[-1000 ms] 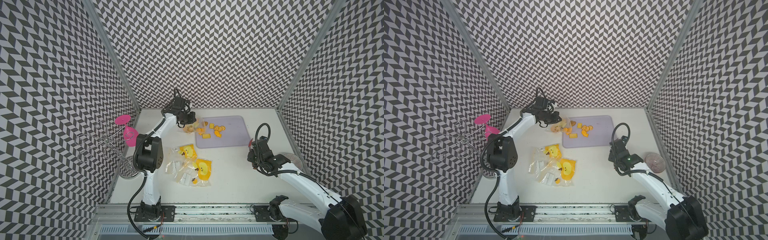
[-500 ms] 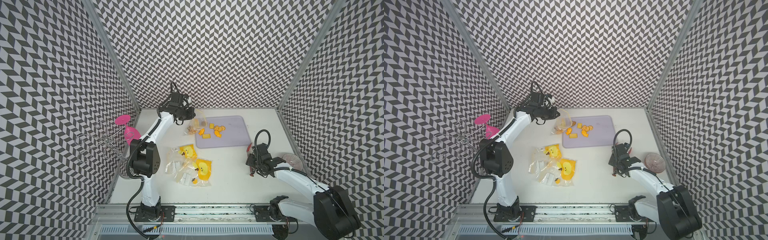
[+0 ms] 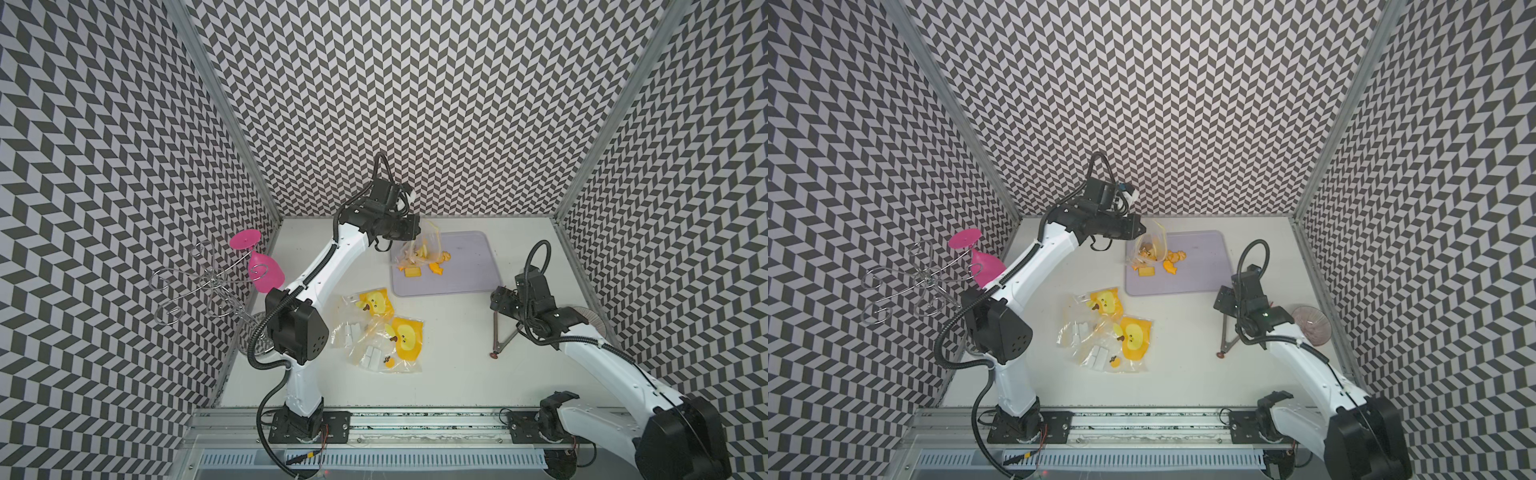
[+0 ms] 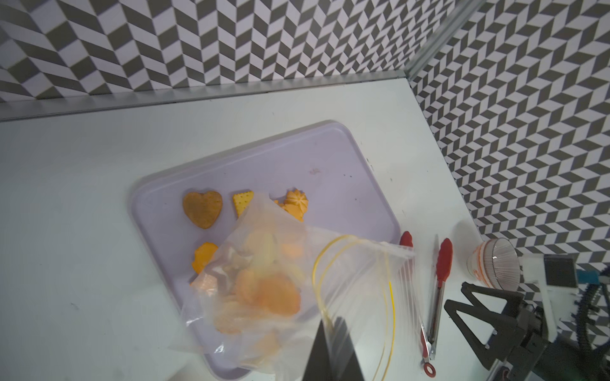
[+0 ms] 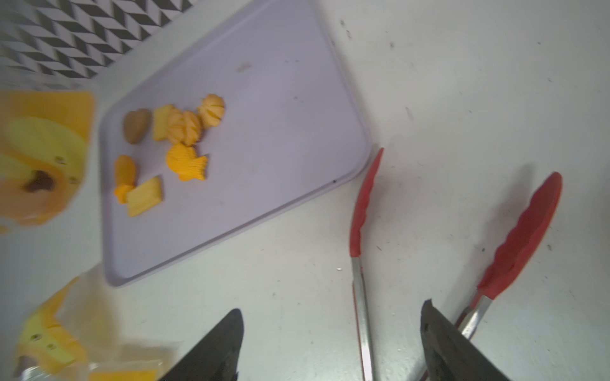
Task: Put the cookies into a resealable bag to prevent moisture
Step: Place the ziploc bag at the center of the board.
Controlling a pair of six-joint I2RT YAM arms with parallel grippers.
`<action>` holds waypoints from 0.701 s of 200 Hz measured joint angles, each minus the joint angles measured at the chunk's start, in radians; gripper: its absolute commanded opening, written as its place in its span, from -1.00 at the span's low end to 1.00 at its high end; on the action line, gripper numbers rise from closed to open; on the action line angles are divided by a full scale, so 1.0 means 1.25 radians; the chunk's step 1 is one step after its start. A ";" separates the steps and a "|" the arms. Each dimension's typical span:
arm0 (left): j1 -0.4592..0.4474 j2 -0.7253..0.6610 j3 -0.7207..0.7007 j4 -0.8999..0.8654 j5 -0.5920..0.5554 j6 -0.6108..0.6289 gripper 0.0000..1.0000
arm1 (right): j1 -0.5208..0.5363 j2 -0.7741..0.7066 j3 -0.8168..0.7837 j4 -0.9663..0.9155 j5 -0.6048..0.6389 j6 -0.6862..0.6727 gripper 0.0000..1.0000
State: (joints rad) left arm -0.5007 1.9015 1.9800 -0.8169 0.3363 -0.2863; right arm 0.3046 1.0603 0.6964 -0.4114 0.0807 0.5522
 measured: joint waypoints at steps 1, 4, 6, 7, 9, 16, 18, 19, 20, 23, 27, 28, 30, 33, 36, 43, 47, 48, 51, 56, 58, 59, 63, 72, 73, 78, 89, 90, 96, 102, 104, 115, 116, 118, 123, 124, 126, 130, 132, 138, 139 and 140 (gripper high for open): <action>-0.002 0.000 0.000 0.000 0.000 0.000 -1.00 | 0.000 -0.003 0.002 0.002 -0.005 -0.004 0.63; -0.008 0.000 0.001 -0.003 -0.001 0.000 -1.00 | 0.000 -0.011 0.005 0.007 -0.020 -0.010 0.64; -0.012 0.000 0.002 -0.004 -0.002 -0.001 -1.00 | 0.000 -0.017 0.007 0.012 -0.033 -0.014 0.64; -0.015 0.000 0.002 -0.006 -0.002 -0.001 -1.00 | 0.000 -0.019 0.008 0.014 -0.035 -0.016 0.64; -0.018 0.000 0.002 -0.006 -0.002 -0.002 -1.00 | 0.000 -0.025 0.009 0.020 -0.045 -0.021 0.64; -0.033 0.000 0.002 -0.013 -0.005 -0.002 -1.00 | 0.000 -0.048 0.017 0.042 -0.086 -0.033 0.67; -0.037 0.000 0.002 -0.014 -0.006 -0.003 -1.00 | 0.000 -0.053 0.019 0.047 -0.093 -0.034 0.68; -0.038 0.000 0.002 -0.015 -0.006 -0.003 -1.00 | 0.000 -0.058 0.021 0.051 -0.101 -0.036 0.69; -0.042 0.000 0.002 -0.016 -0.008 -0.004 -1.00 | 0.000 -0.060 0.021 0.054 -0.105 -0.037 0.69; -0.047 0.000 0.003 -0.019 -0.008 -0.005 -1.00 | 0.000 -0.068 0.025 0.064 -0.119 -0.041 0.71; -0.056 0.000 0.003 -0.021 -0.012 -0.006 -1.00 | 0.000 -0.081 0.031 0.076 -0.140 -0.043 0.73; -0.057 0.000 0.003 -0.022 -0.012 -0.006 -1.00 | 0.000 -0.082 0.032 0.078 -0.143 -0.044 0.73; -0.061 0.000 0.003 -0.023 -0.012 -0.007 -1.00 | 0.000 -0.088 0.035 0.085 -0.155 -0.044 0.74; -0.069 0.000 0.003 -0.025 -0.015 -0.010 -1.00 | 0.000 -0.095 0.041 0.092 -0.169 -0.044 0.77; -0.074 0.000 0.003 -0.026 -0.016 -0.011 -1.00 | 0.000 -0.100 0.047 0.099 -0.181 -0.045 0.79; -0.090 0.000 0.004 -0.029 -0.020 -0.016 -1.00 | 0.000 -0.107 0.062 0.110 -0.209 -0.045 0.81; -0.098 0.000 0.005 -0.031 -0.022 -0.017 -1.00 | 0.000 -0.107 0.072 0.117 -0.226 -0.044 0.81; -0.099 0.000 0.005 -0.031 -0.022 -0.017 -1.00 | 0.000 -0.107 0.074 0.118 -0.227 -0.044 0.81; -0.104 0.000 0.007 -0.032 -0.023 -0.018 -1.00 | 0.001 -0.107 0.082 0.124 -0.241 -0.044 0.82; -0.114 0.000 0.010 -0.034 -0.024 -0.020 -1.00 | 0.002 -0.105 0.093 0.130 -0.257 -0.044 0.82; -0.116 0.000 0.011 -0.034 -0.025 -0.020 -1.00 | 0.002 -0.103 0.097 0.132 -0.264 -0.043 0.83; -0.119 0.001 0.012 -0.034 -0.026 -0.020 -1.00 | 0.003 -0.103 0.099 0.133 -0.266 -0.043 0.83; -0.125 0.001 0.015 -0.036 -0.027 -0.021 -1.00 | 0.006 -0.099 0.107 0.135 -0.279 -0.042 0.83; -0.137 0.002 0.022 -0.037 -0.029 -0.023 -1.00 | 0.013 -0.088 0.120 0.138 -0.297 -0.041 0.83; -0.139 0.002 0.023 -0.038 -0.030 -0.023 -1.00 | 0.013 -0.087 0.121 0.138 -0.298 -0.040 0.83; -0.145 0.002 0.028 -0.039 -0.031 -0.023 -1.00 | 0.018 -0.079 0.127 0.138 -0.304 -0.038 0.83; -0.154 0.003 0.038 -0.042 -0.034 -0.024 -1.00 | 0.031 -0.058 0.138 0.135 -0.313 -0.037 0.78; -0.154 0.003 0.038 -0.042 -0.034 -0.024 -1.00 | 0.033 -0.054 0.139 0.134 -0.314 -0.037 0.77; -0.156 0.003 0.043 -0.042 -0.036 -0.024 -1.00 | 0.041 -0.040 0.146 0.129 -0.314 -0.036 0.75; -0.157 0.003 0.048 -0.044 -0.038 -0.025 -1.00 | 0.049 -0.023 0.152 0.120 -0.314 -0.036 0.73; -0.157 0.003 0.049 -0.044 -0.038 -0.025 -1.00 | 0.051 -0.017 0.155 0.117 -0.314 -0.036 0.72; -0.158 0.004 0.054 -0.045 -0.043 -0.026 -1.00 | 0.061 0.017 0.170 0.099 -0.310 -0.037 0.67; -0.158 0.004 0.054 -0.045 -0.044 -0.026 -1.00 | 0.062 0.019 0.171 0.098 -0.310 -0.037 0.66; -0.158 0.004 0.055 -0.045 -0.044 -0.026 -1.00 | 0.064 0.027 0.174 0.095 -0.309 -0.039 0.65; -0.158 0.004 0.055 -0.046 -0.045 -0.026 -1.00 | 0.067 0.043 0.181 0.085 -0.305 -0.038 0.62; -0.158 0.004 0.055 -0.047 -0.046 -0.026 -1.00 | 0.068 0.045 0.182 0.083 -0.304 -0.038 0.61; -0.158 0.004 0.055 -0.047 -0.047 -0.026 -1.00 | 0.069 0.053 0.185 0.079 -0.303 -0.041 0.60; -0.158 0.004 0.055 -0.049 -0.048 -0.026 -1.00 | 0.070 0.063 0.190 0.073 -0.300 -0.039 0.58; -0.158 0.005 0.055 -0.049 -0.049 -0.026 -1.00 | 0.071 0.070 0.193 0.070 -0.297 -0.042 0.55; -0.158 0.006 0.055 -0.051 -0.051 -0.026 -1.00 | 0.074 0.086 0.200 0.059 -0.292 -0.043 0.47; -0.158 0.007 0.055 -0.052 -0.051 -0.026 -1.00 | 0.074 0.088 0.201 0.058 -0.291 -0.044 0.46; -0.158 0.007 0.055 -0.052 -0.052 -0.026 -1.00 | 0.075 0.092 0.203 0.054 -0.291 -0.045 0.45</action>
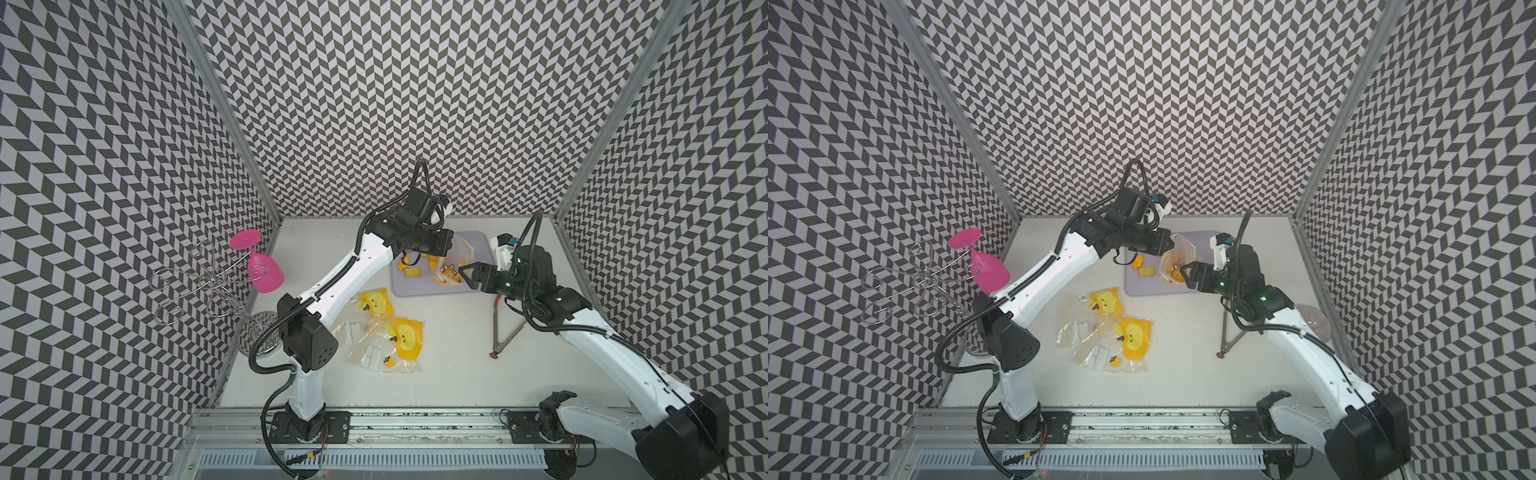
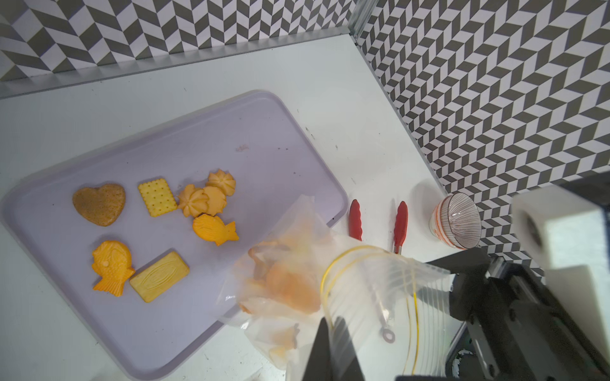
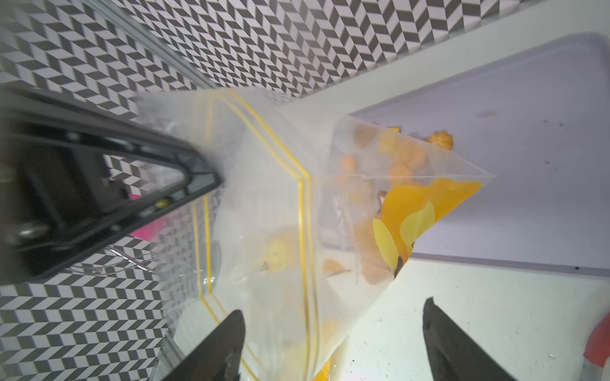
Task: Put the cookies into a resealable bag to prevent moisture
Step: Place the ziploc bag at the center of the board.
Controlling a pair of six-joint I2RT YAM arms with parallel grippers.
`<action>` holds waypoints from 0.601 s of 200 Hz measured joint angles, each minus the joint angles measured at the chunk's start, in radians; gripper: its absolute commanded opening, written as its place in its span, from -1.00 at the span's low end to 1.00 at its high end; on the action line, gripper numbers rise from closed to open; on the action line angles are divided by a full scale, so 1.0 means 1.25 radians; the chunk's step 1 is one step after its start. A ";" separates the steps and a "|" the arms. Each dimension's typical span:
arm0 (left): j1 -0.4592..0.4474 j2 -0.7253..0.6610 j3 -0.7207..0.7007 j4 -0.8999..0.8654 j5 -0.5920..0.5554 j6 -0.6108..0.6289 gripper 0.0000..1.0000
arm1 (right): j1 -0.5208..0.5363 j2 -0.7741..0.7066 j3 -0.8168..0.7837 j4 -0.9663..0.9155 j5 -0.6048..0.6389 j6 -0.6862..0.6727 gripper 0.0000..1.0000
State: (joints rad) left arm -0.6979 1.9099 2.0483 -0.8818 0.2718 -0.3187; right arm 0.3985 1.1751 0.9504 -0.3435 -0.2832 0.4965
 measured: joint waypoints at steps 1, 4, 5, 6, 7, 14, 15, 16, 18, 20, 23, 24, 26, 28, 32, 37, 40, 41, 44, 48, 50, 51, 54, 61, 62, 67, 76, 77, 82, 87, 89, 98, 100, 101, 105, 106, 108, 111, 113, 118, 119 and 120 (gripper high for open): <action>0.000 0.001 0.000 -0.001 0.000 0.000 -1.00 | 0.000 0.002 0.001 -0.002 0.001 0.001 0.44; 0.000 0.002 0.000 -0.002 -0.002 0.000 -1.00 | 0.001 0.009 0.005 -0.007 0.002 0.001 0.39; 0.000 0.002 0.000 -0.002 -0.002 0.000 -1.00 | 0.001 0.013 0.008 -0.010 0.005 -0.002 0.37; 0.000 0.002 0.000 -0.003 -0.003 0.000 -1.00 | 0.002 0.015 0.009 -0.012 0.005 -0.002 0.35; 0.000 0.003 0.000 -0.003 -0.003 0.000 -1.00 | 0.002 0.017 0.010 -0.014 0.005 -0.002 0.34; 0.000 0.006 0.000 -0.006 -0.006 0.001 -1.00 | 0.004 0.035 0.024 -0.033 0.009 -0.004 0.21; 0.000 0.006 0.000 -0.006 -0.006 0.001 -1.00 | 0.004 0.036 0.026 -0.035 0.009 -0.003 0.19; 0.000 0.007 0.000 -0.007 -0.006 0.002 -1.00 | 0.004 0.040 0.029 -0.038 0.011 -0.002 0.17; -0.001 0.008 0.000 -0.008 -0.007 0.002 -1.00 | 0.004 0.044 0.032 -0.042 0.011 -0.006 0.13; -0.001 0.009 0.000 -0.009 -0.009 0.003 -1.00 | 0.005 0.049 0.037 -0.047 0.014 -0.006 0.08; -0.002 0.009 0.000 -0.010 -0.011 0.003 -1.00 | 0.005 0.055 0.042 -0.052 0.015 -0.005 0.03; -0.002 0.010 0.000 -0.010 -0.011 0.003 -1.00 | 0.006 0.057 0.044 -0.055 0.015 -0.009 0.01; -0.002 0.010 0.000 -0.011 -0.013 0.005 -1.00 | 0.006 0.060 0.047 -0.058 0.016 -0.011 -0.04; -0.002 0.011 0.000 -0.011 -0.014 0.006 -1.00 | 0.007 0.063 0.050 -0.062 0.017 -0.008 -0.09; -0.003 0.012 -0.001 -0.012 -0.016 0.007 -1.00 | 0.008 0.068 0.054 -0.067 0.020 -0.011 -0.18; -0.004 0.012 -0.002 -0.012 -0.020 0.009 -1.00 | 0.009 0.070 0.057 -0.072 0.020 -0.009 -0.28; -0.004 0.012 -0.004 -0.013 -0.022 0.010 -1.00 | 0.010 0.071 0.058 -0.076 0.020 -0.013 -0.34; -0.004 0.012 -0.004 -0.013 -0.023 0.010 -1.00 | 0.010 0.071 0.059 -0.079 0.020 -0.009 -0.36; -0.005 0.012 -0.005 -0.014 -0.024 0.011 -1.00 | 0.011 0.071 0.059 -0.082 0.020 -0.014 -0.43; -0.005 0.012 -0.008 -0.013 -0.027 0.012 -1.00 | 0.013 0.070 0.059 -0.087 0.019 -0.009 -0.51; -0.006 0.012 -0.009 -0.013 -0.028 0.013 -1.00 | 0.013 0.070 0.059 -0.089 0.019 -0.011 -0.54; -0.006 0.011 -0.010 -0.013 -0.029 0.014 -1.00 | 0.014 0.069 0.059 -0.091 0.019 -0.013 -0.56; -0.007 0.011 -0.013 -0.012 -0.031 0.015 -1.00 | 0.015 0.068 0.059 -0.094 0.019 -0.012 -0.62; -0.009 0.010 -0.023 -0.010 -0.034 0.020 -1.00 | 0.015 0.065 0.059 -0.103 0.017 -0.009 -0.75; -0.009 0.010 -0.023 -0.010 -0.034 0.020 -1.00 | 0.016 0.065 0.059 -0.105 0.017 -0.008 -0.76; -0.010 0.009 -0.030 -0.010 -0.036 0.025 -1.00 | 0.016 0.063 0.059 -0.113 0.016 -0.009 -0.84; -0.012 0.009 -0.045 -0.009 -0.040 0.029 -1.00 | 0.016 0.057 0.060 -0.127 0.012 -0.004 -0.92; -0.013 0.009 -0.047 -0.009 -0.040 0.030 -1.00 | 0.016 0.056 0.060 -0.128 0.011 -0.006 -0.93; -0.013 0.008 -0.055 -0.009 -0.041 0.033 -1.00 | 0.016 0.053 0.060 -0.134 0.009 -0.003 -0.95; -0.015 0.008 -0.063 -0.009 -0.042 0.036 -1.00 | 0.016 0.049 0.060 -0.141 0.005 0.002 -0.97; -0.015 0.008 -0.066 -0.009 -0.043 0.037 -1.00 | 0.016 0.047 0.060 -0.144 0.003 -0.003 -0.97; -0.017 0.008 -0.079 -0.010 -0.045 0.043 -1.00 | 0.018 0.038 0.060 -0.156 -0.004 0.002 -0.98; -0.018 0.008 -0.082 -0.010 -0.046 0.045 -1.00 | 0.018 0.037 0.060 -0.159 -0.005 0.004 -0.98; -0.018 0.008 -0.083 -0.010 -0.046 0.046 -1.00 | 0.018 0.036 0.060 -0.161 -0.006 0.004 -0.98; -0.019 0.008 -0.089 -0.010 -0.046 0.048 -1.00 | 0.018 0.033 0.061 -0.166 -0.009 0.006 -0.99; -0.020 0.007 -0.090 -0.010 -0.047 0.050 -1.00 | 0.018 0.031 0.061 -0.168 -0.011 0.007 -0.99; -0.020 0.007 -0.092 -0.010 -0.047 0.051 -1.00 | 0.018 0.030 0.061 -0.170 -0.012 0.008 -0.99; -0.021 0.007 -0.096 -0.010 -0.047 0.053 -1.00 | 0.018 0.027 0.061 -0.174 -0.016 0.009 -0.98; -0.022 0.005 -0.099 -0.010 -0.048 0.055 -1.00 | 0.019 0.026 0.062 -0.177 -0.019 0.012 -0.98; -0.024 0.003 -0.106 -0.010 -0.048 0.059 -1.00 | 0.019 0.022 0.064 -0.185 -0.024 0.016 -0.98; -0.024 0.003 -0.107 -0.010 -0.049 0.060 -1.00 | 0.019 0.021 0.065 -0.186 -0.026 0.017 -0.98; -0.025 0.001 -0.110 -0.010 -0.049 0.061 -1.00 | 0.019 0.020 0.065 -0.188 -0.027 0.019 -0.99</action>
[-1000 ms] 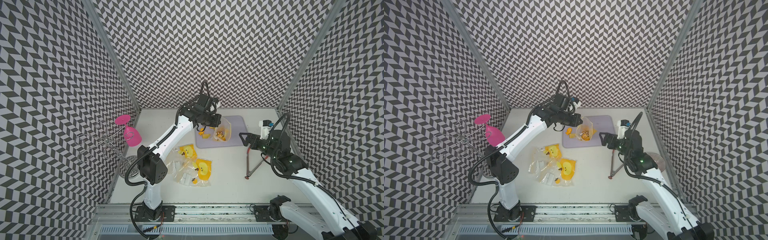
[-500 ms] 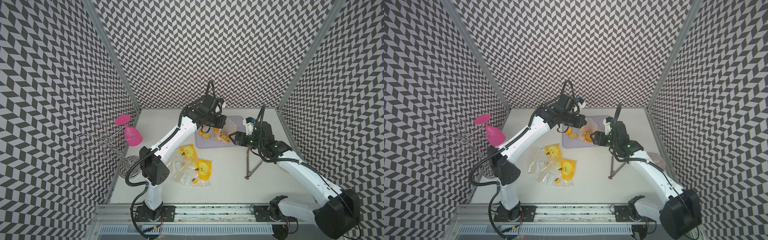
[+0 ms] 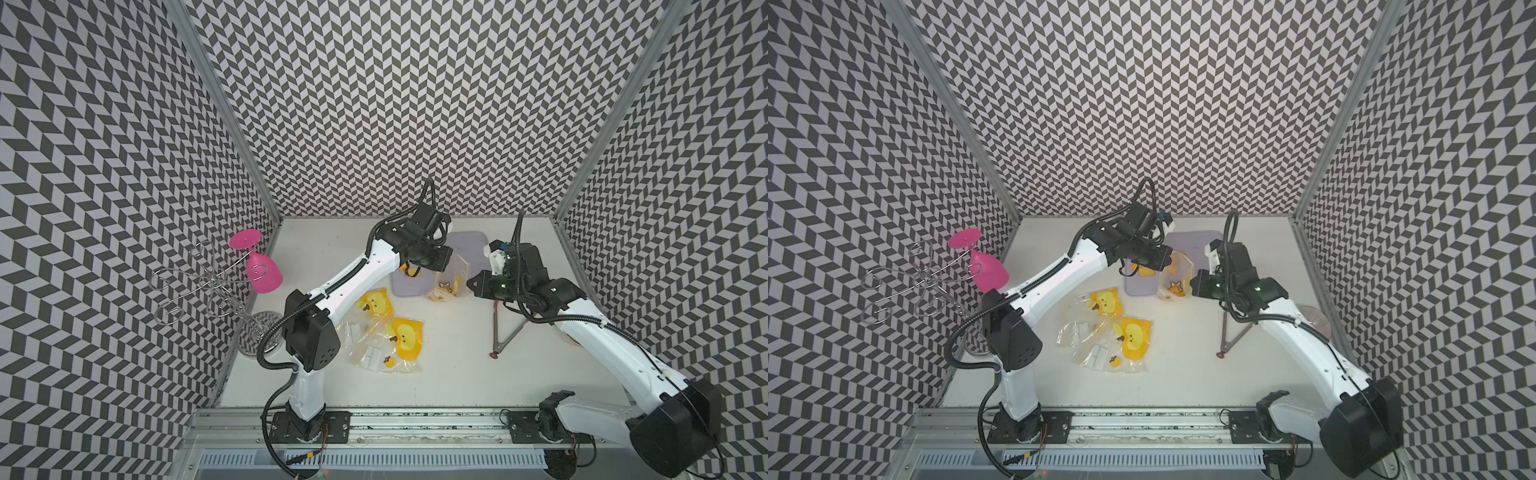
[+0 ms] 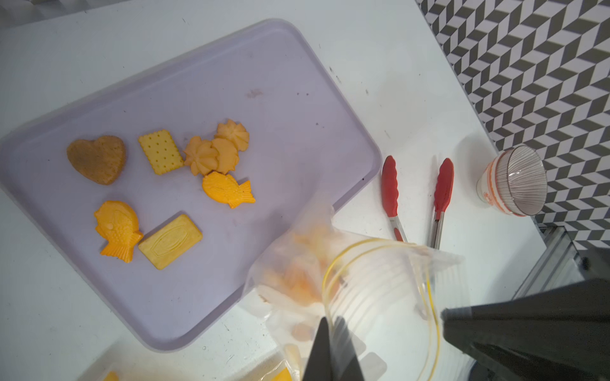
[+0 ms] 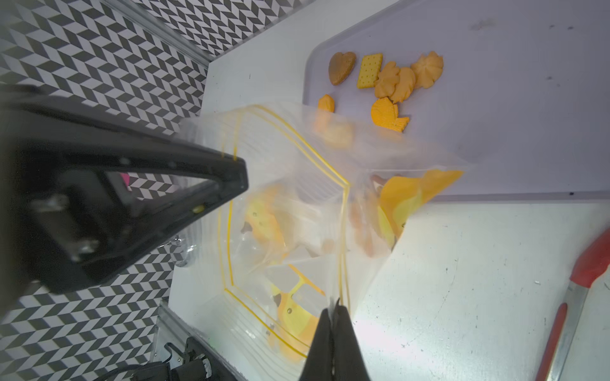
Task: Put the cookies into a resealable bag to prevent moisture
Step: Place the ziploc bag at the center of the board, then close the ziploc bag at the center of the board.
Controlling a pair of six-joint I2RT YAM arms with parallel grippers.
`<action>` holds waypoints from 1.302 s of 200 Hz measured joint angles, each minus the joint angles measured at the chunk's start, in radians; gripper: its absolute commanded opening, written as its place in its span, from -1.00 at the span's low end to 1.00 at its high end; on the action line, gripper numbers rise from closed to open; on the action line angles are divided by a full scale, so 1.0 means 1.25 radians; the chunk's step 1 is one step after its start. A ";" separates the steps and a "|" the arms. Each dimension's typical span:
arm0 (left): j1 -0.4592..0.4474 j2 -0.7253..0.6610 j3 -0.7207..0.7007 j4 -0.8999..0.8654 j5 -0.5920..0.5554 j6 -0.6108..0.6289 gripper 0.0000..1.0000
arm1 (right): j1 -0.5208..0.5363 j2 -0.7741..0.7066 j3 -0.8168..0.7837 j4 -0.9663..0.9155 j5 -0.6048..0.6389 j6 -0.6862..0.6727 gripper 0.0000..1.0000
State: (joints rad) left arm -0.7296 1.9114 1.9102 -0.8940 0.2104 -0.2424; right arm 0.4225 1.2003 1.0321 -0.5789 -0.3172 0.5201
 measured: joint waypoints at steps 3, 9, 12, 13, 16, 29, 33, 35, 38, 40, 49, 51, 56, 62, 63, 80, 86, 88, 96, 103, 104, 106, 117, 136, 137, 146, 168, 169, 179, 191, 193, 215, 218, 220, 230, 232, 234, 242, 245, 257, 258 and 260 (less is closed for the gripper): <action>-0.001 -0.002 -0.004 0.000 0.000 0.002 -1.00 | 0.000 -0.002 0.002 -0.004 -0.003 0.003 -0.99; -0.005 -0.008 -0.015 -0.001 -0.001 0.009 -1.00 | 0.000 -0.005 0.007 -0.015 -0.011 0.010 -0.99; -0.008 -0.011 -0.020 -0.001 -0.001 0.012 -1.00 | 0.000 -0.007 0.009 -0.020 -0.014 0.014 -1.00; -0.009 -0.012 -0.022 -0.001 -0.001 0.013 -1.00 | 0.000 -0.007 0.009 -0.021 -0.015 0.016 -1.00; -0.011 -0.015 -0.029 0.001 -0.002 0.016 -1.00 | 0.000 -0.009 0.011 -0.024 -0.018 0.019 -1.00; -0.025 -0.032 -0.056 0.003 -0.002 0.030 -1.00 | 0.000 -0.016 0.017 -0.041 -0.030 0.038 -1.00; -0.030 -0.036 -0.063 0.002 -0.002 0.034 -1.00 | 0.000 -0.017 0.018 -0.045 -0.033 0.041 -1.00; -0.033 -0.039 -0.067 0.003 -0.002 0.036 -1.00 | 0.000 -0.017 0.018 -0.046 -0.034 0.046 -1.00; -0.037 -0.042 -0.072 0.003 -0.002 0.039 -1.00 | 0.000 -0.017 0.019 -0.049 -0.036 0.047 -1.00; -0.039 -0.043 -0.074 0.003 -0.002 0.040 -1.00 | 0.000 -0.018 0.019 -0.051 -0.038 0.053 -1.00; -0.048 -0.049 -0.087 0.006 -0.002 0.047 -0.83 | 0.000 -0.017 0.019 -0.058 -0.042 0.063 -1.00; -0.049 -0.049 -0.089 0.007 -0.002 0.048 -0.76 | 0.000 -0.017 0.019 -0.059 -0.042 0.064 -1.00; -0.053 -0.051 -0.095 0.011 -0.002 0.051 -0.56 | 0.000 -0.017 0.019 -0.061 -0.043 0.071 -1.00; -0.057 -0.051 -0.100 0.013 -0.003 0.056 -0.35 | 0.000 -0.017 0.019 -0.063 -0.042 0.077 -1.00; -0.057 -0.051 -0.100 0.014 -0.003 0.056 -0.32 | 0.000 -0.017 0.019 -0.063 -0.042 0.078 -1.00; -0.060 -0.051 -0.107 0.026 -0.014 0.056 0.28 | -0.003 -0.016 0.017 -0.054 -0.036 0.103 -1.00; -0.057 -0.052 -0.107 0.031 -0.020 0.055 0.43 | -0.006 -0.016 0.014 -0.046 -0.035 0.110 -1.00; -0.056 -0.052 -0.107 0.033 -0.022 0.053 0.47 | -0.007 -0.016 0.012 -0.042 -0.034 0.114 -1.00; -0.051 -0.054 -0.107 0.042 -0.029 0.048 0.59 | -0.011 -0.016 0.005 -0.025 -0.033 0.126 -1.00; -0.043 -0.057 -0.107 0.051 -0.033 0.045 0.65 | -0.014 -0.016 -0.003 -0.008 -0.031 0.136 -1.00; -0.043 -0.058 -0.107 0.052 -0.034 0.044 0.66 | -0.015 -0.016 -0.005 -0.005 -0.031 0.138 -1.00; -0.040 -0.060 -0.107 0.055 -0.035 0.050 0.67 | -0.016 -0.015 -0.007 0.001 -0.031 0.141 -1.00; -0.024 -0.072 -0.112 0.073 -0.040 0.041 0.69 | -0.022 -0.011 -0.020 0.030 -0.031 0.156 -1.00; 0.012 -0.124 -0.158 0.123 -0.037 0.033 0.71 | -0.035 0.005 -0.030 0.073 -0.033 0.174 -1.00; 0.014 -0.126 -0.160 0.125 -0.036 0.032 0.70 | -0.036 0.006 -0.030 0.074 -0.033 0.175 -1.00; 0.032 -0.161 -0.196 0.151 -0.027 0.029 0.64 | -0.042 0.019 -0.030 0.092 -0.035 0.177 -1.00; 0.065 -0.229 -0.269 0.198 -0.003 0.028 0.56 | -0.053 0.047 -0.024 0.106 -0.042 0.165 -1.00; 0.066 -0.233 -0.273 0.202 -0.001 0.029 0.56 | -0.053 0.047 -0.024 0.106 -0.043 0.165 -1.00; 0.062 -0.256 -0.302 0.219 0.006 0.032 0.56 | -0.057 0.062 -0.019 0.107 -0.047 0.155 -1.00; 0.041 -0.283 -0.342 0.245 0.003 0.036 0.55 | -0.058 0.079 -0.014 0.107 -0.055 0.144 -1.00; 0.035 -0.290 -0.351 0.250 0.001 0.038 0.54 | -0.058 0.082 -0.013 0.107 -0.056 0.142 -1.00; -0.031 -0.360 -0.482 0.330 0.000 0.067 0.37 | -0.062 0.105 -0.011 0.105 -0.068 0.127 -1.00; -0.039 -0.372 -0.505 0.342 0.002 0.072 0.36 | -0.062 0.107 -0.011 0.104 -0.069 0.125 -1.00; -0.043 -0.378 -0.517 0.351 0.003 0.074 0.36 | -0.062 0.108 -0.011 0.104 -0.069 0.125 -1.00; -0.064 -0.424 -0.604 0.405 0.009 0.091 0.36 | -0.063 0.109 -0.011 0.104 -0.070 0.121 -1.00; -0.067 -0.432 -0.617 0.413 0.009 0.093 0.36 | -0.063 0.109 -0.011 0.104 -0.070 0.121 -1.00; -0.068 -0.443 -0.635 0.426 0.008 0.093 0.36 | -0.063 0.109 -0.011 0.104 -0.070 0.120 -1.00; -0.071 -0.483 -0.704 0.472 0.006 0.100 0.37 | -0.063 0.109 -0.010 0.103 -0.070 0.119 -1.00; -0.071 -0.497 -0.724 0.486 0.004 0.101 0.37 | -0.063 0.109 -0.009 0.104 -0.070 0.117 -1.00; -0.069 -0.562 -0.819 0.564 -0.009 0.114 0.34 | -0.063 0.109 -0.008 0.104 -0.070 0.114 -1.00; -0.069 -0.566 -0.825 0.569 -0.009 0.115 0.33 | -0.063 0.109 -0.008 0.104 -0.070 0.113 -1.00; -0.068 -0.579 -0.841 0.584 -0.010 0.119 0.33 | -0.063 0.109 -0.007 0.104 -0.070 0.113 -1.00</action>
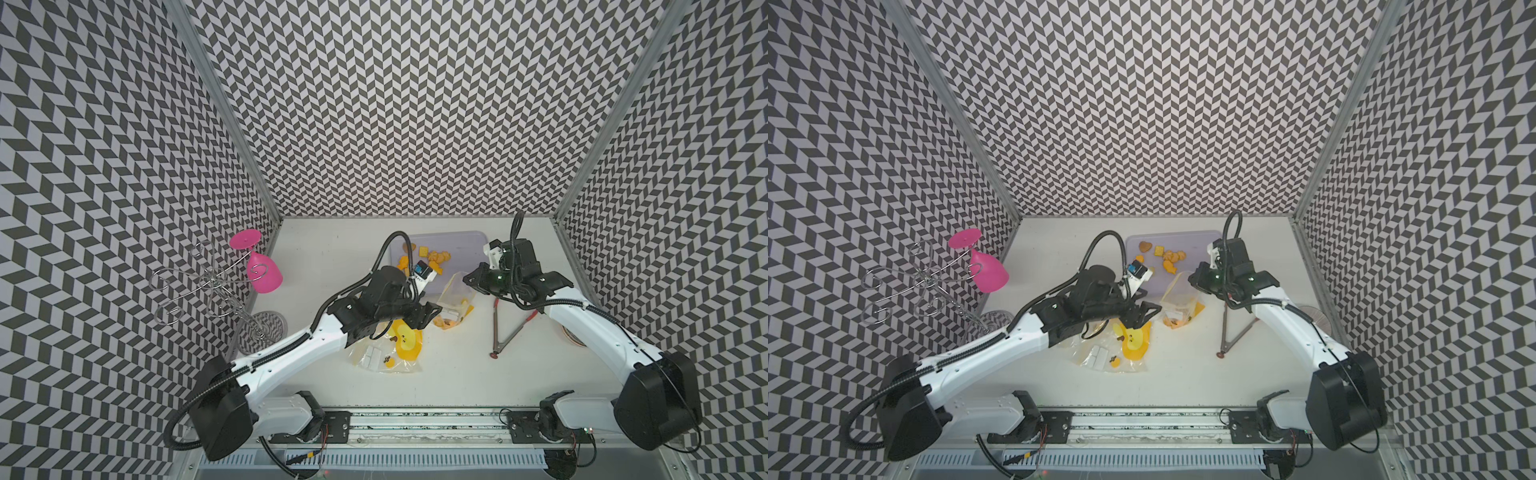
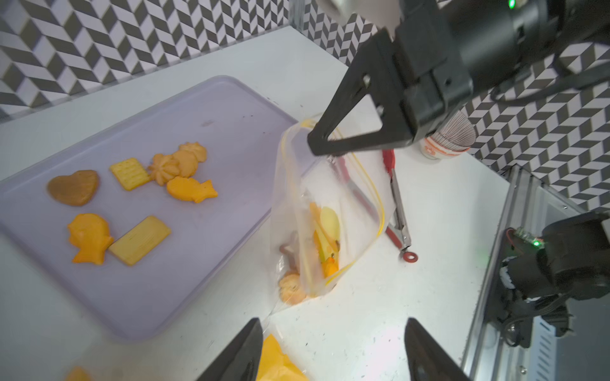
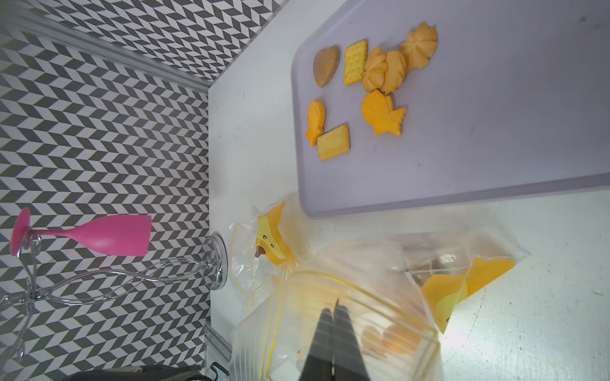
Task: Put the cookies into a resealable bag to prevent moisture
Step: Close the ziploc bag at the center of the board.
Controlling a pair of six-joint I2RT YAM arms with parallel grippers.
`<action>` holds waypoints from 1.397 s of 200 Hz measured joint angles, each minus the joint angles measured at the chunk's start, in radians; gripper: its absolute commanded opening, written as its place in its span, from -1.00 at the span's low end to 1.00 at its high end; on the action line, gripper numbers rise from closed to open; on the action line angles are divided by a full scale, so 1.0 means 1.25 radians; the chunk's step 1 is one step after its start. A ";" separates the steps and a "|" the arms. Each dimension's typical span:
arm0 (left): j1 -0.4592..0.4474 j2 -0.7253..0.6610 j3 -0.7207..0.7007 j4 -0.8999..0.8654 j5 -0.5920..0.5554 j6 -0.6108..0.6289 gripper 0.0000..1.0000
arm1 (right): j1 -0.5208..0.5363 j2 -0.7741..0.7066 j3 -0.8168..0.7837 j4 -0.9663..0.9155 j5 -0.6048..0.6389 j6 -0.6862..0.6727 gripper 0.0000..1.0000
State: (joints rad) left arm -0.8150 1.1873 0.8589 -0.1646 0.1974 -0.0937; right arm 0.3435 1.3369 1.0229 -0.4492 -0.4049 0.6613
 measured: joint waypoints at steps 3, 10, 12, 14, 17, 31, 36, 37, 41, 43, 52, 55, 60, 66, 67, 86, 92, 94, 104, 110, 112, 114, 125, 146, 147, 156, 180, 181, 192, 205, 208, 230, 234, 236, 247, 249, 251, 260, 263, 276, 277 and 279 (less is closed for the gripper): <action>0.001 -0.014 -0.021 0.021 -0.003 0.004 0.34 | 0.000 0.000 0.000 0.000 0.000 -0.001 -1.00; 0.004 -0.047 -0.062 0.066 -0.005 0.018 0.34 | 0.000 0.000 0.001 0.000 0.000 -0.002 -1.00; 0.004 -0.057 -0.074 0.079 -0.005 0.025 0.33 | 0.000 0.000 0.001 0.000 0.000 -0.003 -1.00; 0.004 -0.066 -0.085 0.094 -0.005 0.031 0.33 | 0.000 0.000 0.001 0.000 0.000 -0.004 -1.00; 0.004 -0.075 -0.097 0.110 -0.005 0.039 0.31 | -0.001 0.000 0.001 0.000 0.000 -0.004 -1.00; 0.005 -0.099 -0.132 0.173 0.006 0.081 0.26 | -0.002 0.000 0.001 0.000 -0.001 -0.006 -1.00; 0.005 -0.099 -0.136 0.192 0.012 0.097 0.25 | -0.002 0.000 0.001 0.000 -0.001 -0.006 -1.00; 0.005 -0.099 -0.137 0.195 0.012 0.099 0.24 | -0.002 0.000 0.001 0.000 -0.001 -0.006 -1.00; 0.005 -0.097 -0.138 0.209 0.018 0.113 0.24 | -0.002 0.000 0.002 0.000 -0.002 -0.007 -1.00; 0.005 -0.096 -0.139 0.213 0.020 0.118 0.23 | -0.002 0.000 0.002 0.000 -0.002 -0.007 -1.00; 0.005 -0.085 -0.139 0.237 0.029 0.144 0.21 | -0.003 0.000 0.002 0.000 -0.003 -0.009 -1.00; 0.005 -0.081 -0.139 0.242 0.031 0.152 0.20 | -0.003 0.000 0.002 0.000 -0.003 -0.009 -1.00; 0.005 -0.073 -0.139 0.250 0.035 0.164 0.19 | -0.004 0.000 0.002 0.000 -0.004 -0.011 -1.00; 0.005 -0.061 -0.139 0.258 0.038 0.181 0.18 | -0.005 0.000 0.002 0.000 -0.004 -0.012 -1.00; 0.005 -0.060 -0.139 0.258 0.039 0.183 0.18 | -0.005 0.000 0.002 0.000 -0.004 -0.012 -1.00; 0.005 -0.021 -0.139 0.270 0.041 0.222 0.18 | -0.007 0.000 0.002 0.000 -0.007 -0.013 -1.00; 0.005 -0.009 -0.139 0.274 0.041 0.233 0.18 | -0.007 0.000 0.002 0.000 -0.008 -0.014 -1.00; 0.005 -0.006 -0.139 0.275 0.041 0.238 0.18 | -0.007 0.000 0.002 0.000 -0.009 -0.014 -1.00; 0.005 0.010 -0.139 0.278 0.041 0.255 0.18 | -0.007 0.000 0.003 0.000 -0.010 -0.015 -1.00; 0.005 0.019 -0.138 0.280 0.041 0.265 0.18 | -0.007 0.001 0.003 0.000 -0.011 -0.017 -1.00; 0.005 0.023 -0.138 0.280 0.041 0.269 0.17 | -0.007 0.001 0.003 0.000 -0.011 -0.017 -1.00; 0.005 0.025 -0.138 0.280 0.041 0.271 0.17 | -0.007 0.001 0.003 0.000 -0.012 -0.017 -1.00; 0.005 0.041 -0.135 0.282 0.041 0.286 0.16 | -0.008 0.002 0.003 0.000 -0.013 -0.020 -1.00; 0.004 0.068 -0.125 0.286 0.041 0.305 0.12 | -0.010 0.005 0.005 -0.001 -0.013 -0.020 -1.00; 0.004 0.069 -0.125 0.286 0.041 0.306 0.11 | -0.010 0.005 0.005 -0.001 -0.013 -0.020 -1.00; 0.003 0.078 -0.122 0.291 0.041 0.314 0.07 | -0.010 0.005 0.005 -0.001 -0.015 -0.021 -1.00; 0.002 0.101 -0.121 0.311 0.036 0.329 -0.03 | -0.010 0.005 0.005 -0.001 -0.016 -0.021 -1.00; 0.002 0.102 -0.121 0.312 0.035 0.330 -0.03 | -0.010 0.005 0.005 -0.001 -0.016 -0.020 -1.00; 0.002 0.116 -0.119 0.321 0.030 0.334 -0.08 | -0.010 0.005 0.005 -0.001 -0.018 -0.021 -1.00; 0.002 0.131 -0.114 0.329 0.023 0.337 -0.14 | -0.010 0.005 0.005 -0.001 -0.018 -0.020 -1.00; 0.002 0.134 -0.113 0.331 0.021 0.339 -0.15 | -0.010 0.006 0.005 -0.001 -0.018 -0.021 -1.00; 0.002 0.151 -0.104 0.342 0.018 0.347 -0.28 | -0.010 0.007 0.005 0.000 -0.019 -0.021 -1.00; 0.002 0.154 -0.102 0.343 0.017 0.349 -0.30 | -0.011 0.007 0.005 0.000 -0.019 -0.021 -1.00; 0.002 0.155 -0.101 0.343 0.017 0.350 -0.32 | -0.011 0.007 0.005 0.000 -0.019 -0.021 -1.00; 0.002 0.163 -0.096 0.350 0.016 0.351 -0.39 | -0.011 0.007 0.005 0.000 -0.021 -0.021 -1.00; 0.002 0.164 -0.096 0.351 0.017 0.352 -0.42 | -0.011 0.007 0.005 0.000 -0.021 -0.021 -1.00; 0.002 0.165 -0.095 0.353 0.017 0.352 -0.43 | -0.011 0.007 0.005 0.000 -0.022 -0.021 -1.00; 0.002 0.169 -0.092 0.354 0.017 0.352 -0.54 | -0.011 0.007 0.005 0.000 -0.023 -0.021 -1.00; 0.002 0.170 -0.091 0.355 0.017 0.353 -0.57 | -0.011 0.007 0.005 0.000 -0.024 -0.021 -1.00; 0.002 0.175 -0.087 0.357 0.020 0.356 -0.75 | -0.011 0.007 0.005 0.000 -0.024 -0.021 -1.00; 0.002 0.175 -0.087 0.358 0.020 0.354 -0.77 | -0.011 0.007 0.005 0.000 -0.024 -0.021 -1.00; 0.002 0.175 -0.087 0.358 0.020 0.351 -0.80 | -0.011 0.007 0.005 0.000 -0.024 -0.021 -1.00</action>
State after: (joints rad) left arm -0.8124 1.4063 0.7506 0.2832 0.2222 0.3447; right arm 0.3302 1.3460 1.0294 -0.4496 -0.4355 0.6350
